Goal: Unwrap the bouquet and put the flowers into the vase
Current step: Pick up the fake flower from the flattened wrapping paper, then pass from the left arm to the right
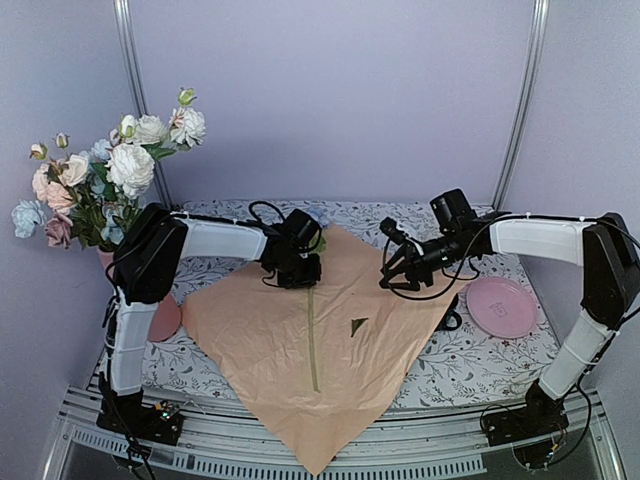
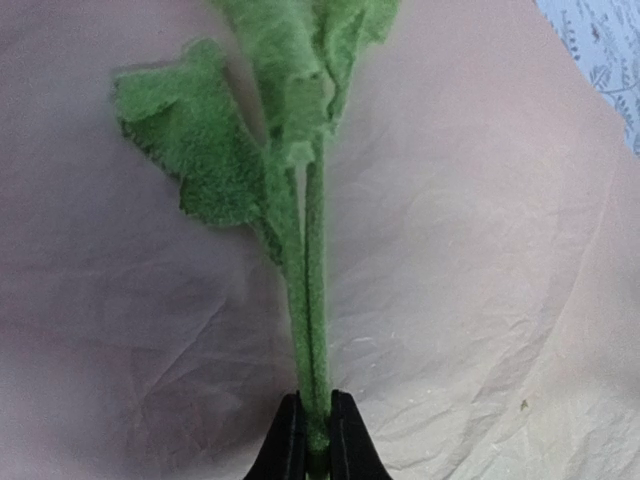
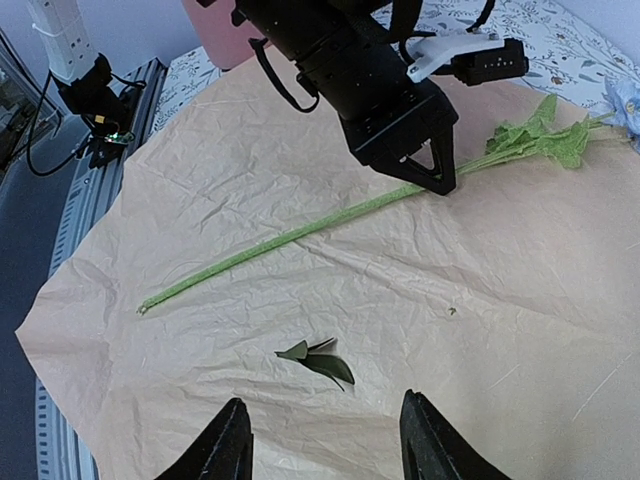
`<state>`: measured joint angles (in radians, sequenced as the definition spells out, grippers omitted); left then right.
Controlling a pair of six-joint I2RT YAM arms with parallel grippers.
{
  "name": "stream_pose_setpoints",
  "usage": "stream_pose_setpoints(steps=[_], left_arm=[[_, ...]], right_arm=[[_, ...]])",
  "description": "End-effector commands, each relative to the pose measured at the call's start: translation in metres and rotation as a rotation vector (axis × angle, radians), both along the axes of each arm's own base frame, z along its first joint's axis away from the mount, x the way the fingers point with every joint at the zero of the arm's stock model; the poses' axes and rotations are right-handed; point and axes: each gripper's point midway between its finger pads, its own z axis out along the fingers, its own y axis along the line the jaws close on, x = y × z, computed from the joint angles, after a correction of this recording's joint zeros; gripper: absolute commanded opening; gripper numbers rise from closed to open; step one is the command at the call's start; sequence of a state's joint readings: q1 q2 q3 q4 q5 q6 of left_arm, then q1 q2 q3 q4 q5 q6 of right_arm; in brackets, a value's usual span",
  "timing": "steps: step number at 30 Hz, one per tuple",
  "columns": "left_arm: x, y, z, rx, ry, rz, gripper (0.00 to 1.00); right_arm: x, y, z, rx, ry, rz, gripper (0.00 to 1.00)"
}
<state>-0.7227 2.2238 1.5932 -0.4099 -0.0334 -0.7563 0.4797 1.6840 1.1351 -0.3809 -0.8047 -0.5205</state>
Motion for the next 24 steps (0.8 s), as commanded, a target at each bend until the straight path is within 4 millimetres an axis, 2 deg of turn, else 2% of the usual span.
stream_pose_setpoints(steps=[1, 3, 6, 9, 10, 12, 18, 21, 24], left_arm=[[0.007, -0.011, 0.041, -0.090, -0.085, 0.029, 0.01], [0.012, -0.017, 0.065, -0.145, -0.134, 0.035, 0.00], [0.015, -0.031, 0.108, -0.235, -0.227, 0.018, 0.00], [0.012, -0.047, 0.154, -0.333, -0.335, -0.022, 0.00], [0.009, -0.052, 0.184, -0.388, -0.398, -0.043, 0.00], [0.000, -0.064, 0.220, -0.468, -0.502, -0.094, 0.00], [-0.041, -0.085, 0.307, -0.716, -0.783, -0.230, 0.00], [-0.056, -0.086, 0.328, -0.788, -0.850, -0.249, 0.00], [-0.064, -0.087, 0.339, -0.815, -0.884, -0.265, 0.00]], right_arm=[[-0.005, 0.005, 0.031, 0.048, -0.024, 0.014, 0.53], [-0.004, 0.005, 0.046, 0.058, -0.030, 0.011, 0.52], [-0.002, 0.007, 0.082, 0.107, -0.046, 0.007, 0.53], [-0.006, 0.010, 0.101, 0.163, 0.003, 0.012, 0.55], [-0.009, 0.012, 0.104, 0.181, 0.030, 0.022, 0.55], [-0.014, 0.016, 0.105, 0.212, 0.110, 0.043, 0.58], [-0.020, 0.029, 0.095, 0.276, 0.313, 0.085, 0.67], [-0.024, 0.038, 0.096, 0.297, 0.366, 0.112, 0.69], [-0.032, 0.044, 0.099, 0.316, 0.400, 0.150, 0.69]])
